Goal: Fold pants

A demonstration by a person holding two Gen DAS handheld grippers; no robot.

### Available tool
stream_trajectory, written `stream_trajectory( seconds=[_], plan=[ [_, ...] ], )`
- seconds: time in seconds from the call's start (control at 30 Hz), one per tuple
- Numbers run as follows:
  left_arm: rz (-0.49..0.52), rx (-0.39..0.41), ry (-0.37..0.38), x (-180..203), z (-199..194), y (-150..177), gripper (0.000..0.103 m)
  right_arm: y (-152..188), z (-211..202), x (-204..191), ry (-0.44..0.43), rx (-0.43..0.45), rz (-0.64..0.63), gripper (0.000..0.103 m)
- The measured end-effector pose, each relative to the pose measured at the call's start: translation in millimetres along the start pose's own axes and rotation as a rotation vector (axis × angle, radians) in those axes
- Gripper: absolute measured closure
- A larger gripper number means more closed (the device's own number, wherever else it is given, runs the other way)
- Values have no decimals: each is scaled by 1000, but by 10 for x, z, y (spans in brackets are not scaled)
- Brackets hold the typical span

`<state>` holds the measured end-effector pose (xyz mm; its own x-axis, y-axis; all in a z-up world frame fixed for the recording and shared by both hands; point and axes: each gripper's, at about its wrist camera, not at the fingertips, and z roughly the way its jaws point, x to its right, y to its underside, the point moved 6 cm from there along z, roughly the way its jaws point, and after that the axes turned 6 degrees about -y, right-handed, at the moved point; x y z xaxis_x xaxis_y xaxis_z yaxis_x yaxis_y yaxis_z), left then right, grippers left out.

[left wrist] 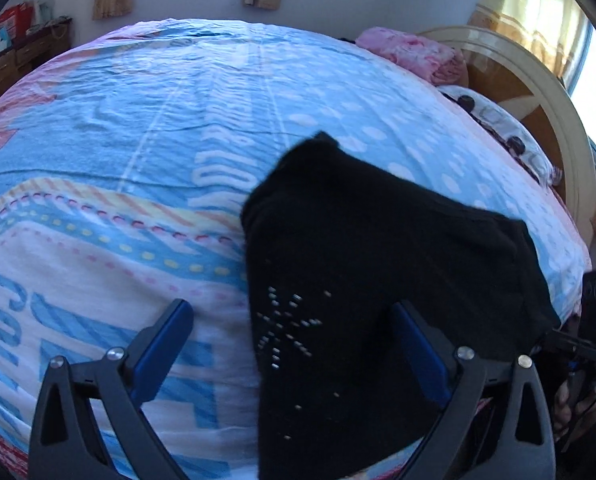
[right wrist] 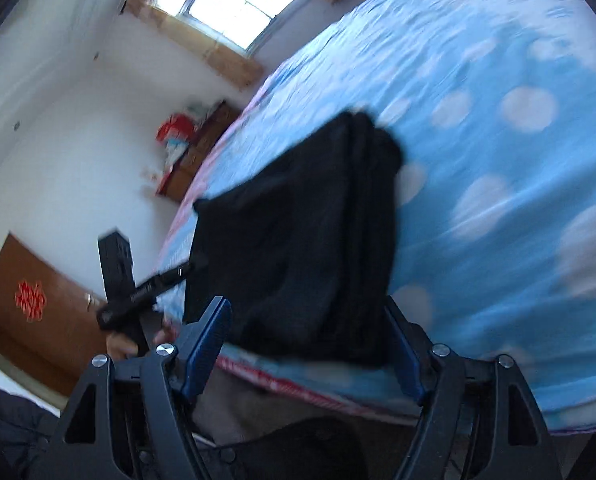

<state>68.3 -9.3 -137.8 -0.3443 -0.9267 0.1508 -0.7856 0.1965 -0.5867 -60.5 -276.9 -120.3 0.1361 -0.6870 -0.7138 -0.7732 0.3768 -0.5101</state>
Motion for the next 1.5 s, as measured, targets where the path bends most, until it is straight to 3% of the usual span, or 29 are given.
stream_trajectory(
  seconds=[0.07,0.13,0.17,0.2,0.27,0.3,0.33,0.37,0.47,0.63,0.77,0.93,1.03,1.07,1.13,1.2,1.23,1.27,1.33,1.4,1.5],
  plan=[
    [61,1,-21,75,30,46,1,13,52,-21,8,-10,-10,28],
    [68,5,-23,95,29,59,1,-48,-35,130,-83,42,131,31],
    [55,4,-10,86,21,48,2,-71,-94,219,-132,82,210,37],
    [39,4,-3,65,12,34,5,-79,-165,328,-184,121,298,46],
    [16,13,5,37,-15,13,23,-26,-186,456,-183,126,352,59],
    [14,17,23,55,-30,13,30,7,-150,476,-132,105,333,63],
    [12,14,68,90,-41,15,53,26,-115,453,-98,92,302,63],
    [-5,12,100,107,-56,18,58,32,-79,409,-75,80,268,63],
    [-18,12,115,83,-58,13,68,42,-2,322,-53,29,223,63],
    [-201,-2,259,-132,-130,-43,79,87,46,252,-128,-11,248,69],
    [-196,65,251,-180,-332,-182,86,-92,-28,160,-217,36,289,71],
    [-211,212,172,-534,-714,-511,92,-520,160,-244,-266,-3,202,71],
    [-223,289,85,-876,-887,-749,92,-838,430,-468,-290,-44,135,71],
    [-232,277,46,-1021,-894,-797,92,-939,544,-529,-290,-57,112,71],
    [-259,248,39,-1197,-893,-818,91,-1121,781,-621,-255,-92,68,71],
    [-251,192,75,-1217,-840,-749,79,-1205,876,-652,-224,-117,69,71],
    [-217,166,83,-1190,-799,-695,67,-1214,871,-652,-220,-124,74,71],
    [-187,155,84,-1123,-760,-652,54,-1184,815,-631,-215,-126,72,71],
    [-122,137,99,-944,-662,-583,42,-1067,642,-587,-209,-118,82,71],
    [-56,107,121,-692,-530,-526,40,-924,457,-485,-199,-95,118,71],
    [-15,59,85,-553,-292,-453,40,-525,123,-223,-147,-67,154,71]
  ],
)
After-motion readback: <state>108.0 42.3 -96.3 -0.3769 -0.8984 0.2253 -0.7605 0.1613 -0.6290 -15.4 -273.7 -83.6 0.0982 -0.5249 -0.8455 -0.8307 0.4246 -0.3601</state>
